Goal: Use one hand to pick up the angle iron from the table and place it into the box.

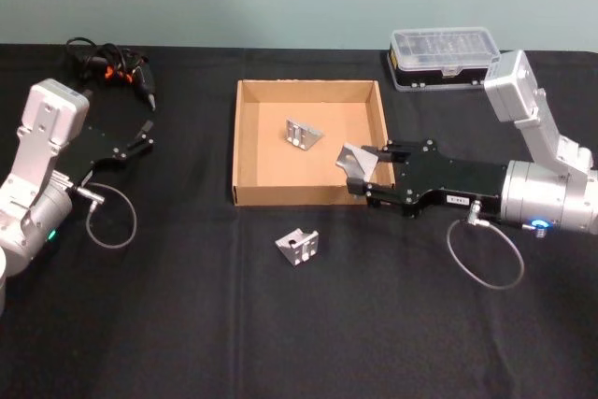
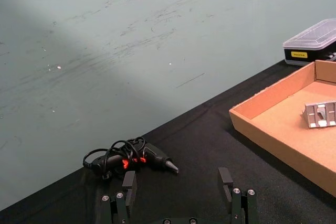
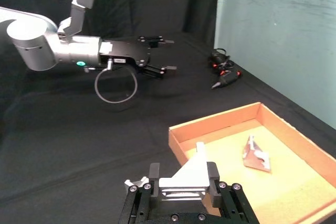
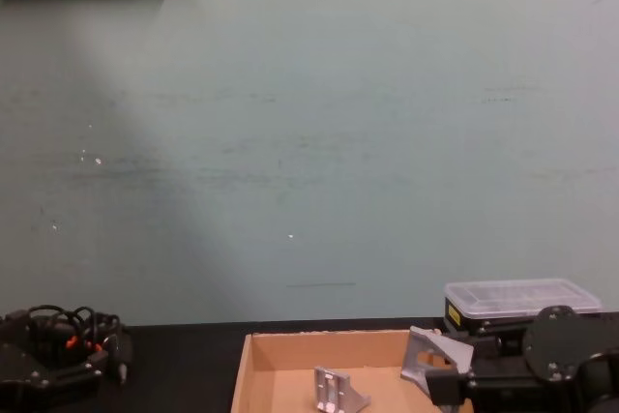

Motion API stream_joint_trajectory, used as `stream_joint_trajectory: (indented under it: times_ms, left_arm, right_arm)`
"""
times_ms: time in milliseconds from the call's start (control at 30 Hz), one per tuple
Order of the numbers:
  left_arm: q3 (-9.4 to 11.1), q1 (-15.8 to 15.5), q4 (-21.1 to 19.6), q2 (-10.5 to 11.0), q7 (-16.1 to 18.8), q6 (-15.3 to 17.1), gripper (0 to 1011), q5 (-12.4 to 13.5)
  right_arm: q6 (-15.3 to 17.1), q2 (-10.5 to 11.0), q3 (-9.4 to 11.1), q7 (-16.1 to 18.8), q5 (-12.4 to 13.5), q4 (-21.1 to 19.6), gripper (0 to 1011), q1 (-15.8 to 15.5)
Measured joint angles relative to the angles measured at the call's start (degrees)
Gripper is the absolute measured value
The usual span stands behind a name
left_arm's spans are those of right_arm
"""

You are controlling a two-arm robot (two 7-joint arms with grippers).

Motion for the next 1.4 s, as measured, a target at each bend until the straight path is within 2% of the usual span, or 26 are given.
stream_joint_trajectory:
  times_ms: [800, 1167, 1400]
  left_arm:
    - [0.0, 0.0, 0.0, 0.0, 0.0, 0.0, 1011, 0.0]
    - [0.0, 0.0, 0.0, 0.0, 0.0, 0.0, 1011, 0.0]
    - [0.0, 0.0, 0.0, 0.0, 0.0, 0.0, 1011, 0.0]
  right_arm:
    - [4.4, -2.9, 1.2, -6.3, -1.2, 2.6, 530, 2.4]
    - [5.3, -5.3, 0.6, -8.4, -4.2, 5.2, 530, 4.5]
    - [5.8, -7.0, 0.6, -9.0, -5.1, 7.0, 530, 5.7]
